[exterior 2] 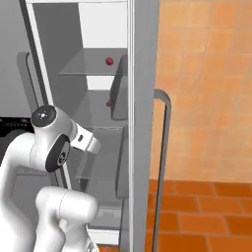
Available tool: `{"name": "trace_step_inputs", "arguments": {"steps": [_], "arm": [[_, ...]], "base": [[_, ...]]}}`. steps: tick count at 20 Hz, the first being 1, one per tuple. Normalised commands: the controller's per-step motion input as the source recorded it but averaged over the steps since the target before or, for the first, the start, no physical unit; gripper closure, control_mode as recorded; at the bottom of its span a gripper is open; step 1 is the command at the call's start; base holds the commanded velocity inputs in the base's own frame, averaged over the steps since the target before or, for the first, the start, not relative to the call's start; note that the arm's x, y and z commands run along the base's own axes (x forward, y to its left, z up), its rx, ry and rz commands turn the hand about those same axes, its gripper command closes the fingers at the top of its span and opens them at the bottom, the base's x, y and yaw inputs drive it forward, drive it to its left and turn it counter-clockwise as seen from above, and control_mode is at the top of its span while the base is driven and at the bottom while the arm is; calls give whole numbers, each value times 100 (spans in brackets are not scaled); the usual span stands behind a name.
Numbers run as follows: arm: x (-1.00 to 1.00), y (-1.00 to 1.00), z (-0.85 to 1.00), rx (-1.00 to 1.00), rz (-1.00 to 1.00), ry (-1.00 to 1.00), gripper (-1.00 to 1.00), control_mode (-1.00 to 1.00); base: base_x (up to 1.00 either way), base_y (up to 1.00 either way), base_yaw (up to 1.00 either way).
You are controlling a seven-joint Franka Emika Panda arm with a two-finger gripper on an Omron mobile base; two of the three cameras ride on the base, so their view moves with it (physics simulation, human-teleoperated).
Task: Take the strawberry from the fridge and place it on top of the pancake, located on the dining counter.
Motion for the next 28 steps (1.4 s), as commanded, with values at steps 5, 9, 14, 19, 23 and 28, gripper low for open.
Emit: {"name": "trace_step_inputs", "arguments": {"steps": [5, 9, 14, 19, 23, 28], "arm": [[0, 0, 0, 0, 0, 0, -100, 100], [0, 0, 0, 0, 0, 0, -100, 100], [0, 0, 0, 0, 0, 0, -100, 100], [12, 1, 87, -2, 4, -14, -100, -100], [23, 5, 97, -9, 0, -7, -100, -100], [29, 4, 82, -5, -2, -1, -100, -100]], "base": [[73, 6, -18], [90, 8, -9], [61, 2, 1], [0, 0, 0], [0, 0, 0], [0, 0, 0]]}}
